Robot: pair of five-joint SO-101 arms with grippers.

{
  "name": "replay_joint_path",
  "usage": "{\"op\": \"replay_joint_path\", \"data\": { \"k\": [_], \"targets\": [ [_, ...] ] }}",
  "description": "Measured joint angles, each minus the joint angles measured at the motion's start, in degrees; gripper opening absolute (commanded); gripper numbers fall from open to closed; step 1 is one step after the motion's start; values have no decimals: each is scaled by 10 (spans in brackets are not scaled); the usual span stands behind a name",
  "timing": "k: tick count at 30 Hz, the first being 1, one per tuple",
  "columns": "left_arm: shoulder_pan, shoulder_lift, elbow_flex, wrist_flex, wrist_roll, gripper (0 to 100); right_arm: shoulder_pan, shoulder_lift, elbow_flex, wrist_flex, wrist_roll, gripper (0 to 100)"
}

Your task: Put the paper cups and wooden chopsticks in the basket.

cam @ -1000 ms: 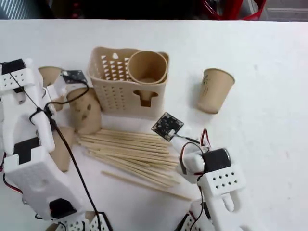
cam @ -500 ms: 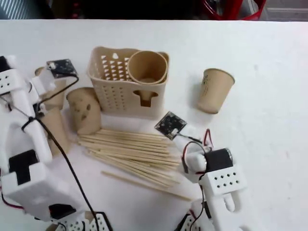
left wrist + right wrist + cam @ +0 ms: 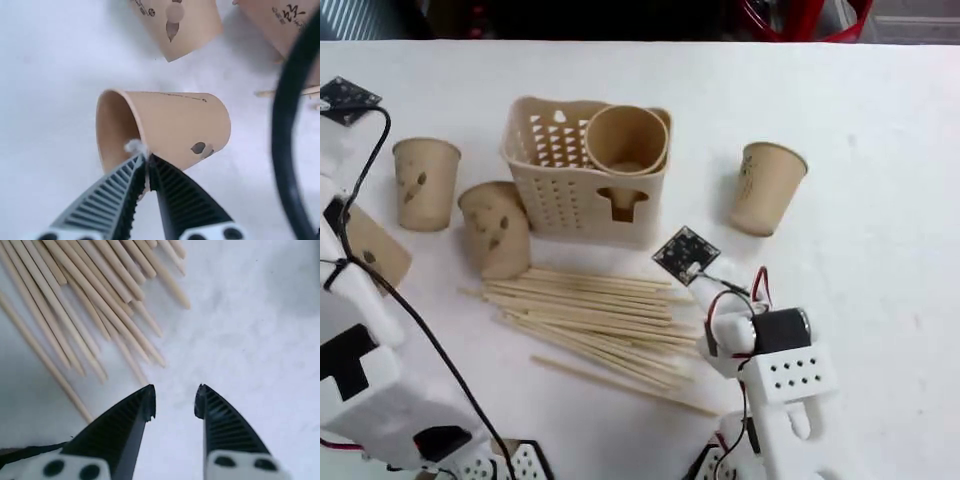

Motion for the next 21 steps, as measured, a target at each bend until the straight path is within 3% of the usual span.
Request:
{"op": "replay_joint_path", "data": {
  "k": [15, 21],
  "targets": [
    [123, -34, 182, -3, 38, 27, 4, 0, 0, 0, 0, 142],
    [135, -24, 263, -32, 40, 27, 4, 0, 0, 0, 0, 142]
  ]
}}
